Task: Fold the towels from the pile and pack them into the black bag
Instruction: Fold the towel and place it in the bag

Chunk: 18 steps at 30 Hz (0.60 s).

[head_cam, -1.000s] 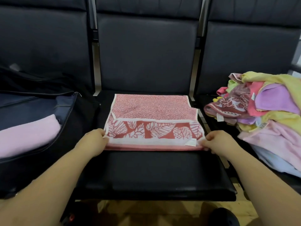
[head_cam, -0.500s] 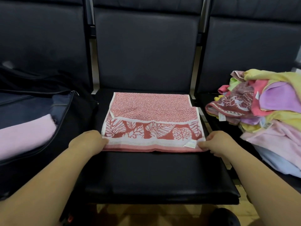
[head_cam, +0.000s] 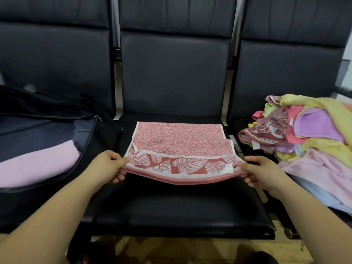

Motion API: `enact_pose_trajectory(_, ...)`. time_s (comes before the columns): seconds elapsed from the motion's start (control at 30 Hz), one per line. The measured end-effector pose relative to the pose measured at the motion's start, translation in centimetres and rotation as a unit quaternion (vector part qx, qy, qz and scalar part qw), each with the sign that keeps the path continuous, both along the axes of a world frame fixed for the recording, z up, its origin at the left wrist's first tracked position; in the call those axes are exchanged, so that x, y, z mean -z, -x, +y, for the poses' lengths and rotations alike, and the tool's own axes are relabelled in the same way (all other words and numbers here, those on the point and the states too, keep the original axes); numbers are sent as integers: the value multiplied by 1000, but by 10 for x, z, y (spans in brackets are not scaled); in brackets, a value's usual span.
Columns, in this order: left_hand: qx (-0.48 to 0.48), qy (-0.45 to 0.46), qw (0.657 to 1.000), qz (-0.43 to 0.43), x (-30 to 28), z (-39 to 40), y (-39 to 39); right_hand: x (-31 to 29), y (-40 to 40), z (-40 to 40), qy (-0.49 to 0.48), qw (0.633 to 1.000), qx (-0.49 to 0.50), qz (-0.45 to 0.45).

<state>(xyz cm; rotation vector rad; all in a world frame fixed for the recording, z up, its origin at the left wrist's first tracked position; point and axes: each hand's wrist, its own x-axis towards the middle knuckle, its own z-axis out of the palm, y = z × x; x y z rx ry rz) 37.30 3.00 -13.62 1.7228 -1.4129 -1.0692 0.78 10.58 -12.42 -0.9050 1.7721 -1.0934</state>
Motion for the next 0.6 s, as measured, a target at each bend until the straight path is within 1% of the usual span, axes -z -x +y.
enact_pose_trajectory(0.1,-17,51,995,81,-11,11,0,-7,0,9,12,999,-10,-28)
enact_pose_trajectory(0.17,-9,78,987,138,-19,19,-1,-12,-1,15,22,998,-18,-48)
enact_pose_trajectory(0.3,33,69,962,262,-33,39,2,-28,-4,23,45,992,-37,-110)
enact_pose_trajectory(0.37,32,68,950,303,-43,45,4,-42,-5,25,61,986,-44,-149)
enact_pose_trajectory(0.5,24,102,925,365,-76,49,0,-87,-7,31,139,967,-39,-210)
enact_pose_trajectory(0.6,20,157,892,423,-118,59,-1,-130,-8,44,226,941,-53,-248)
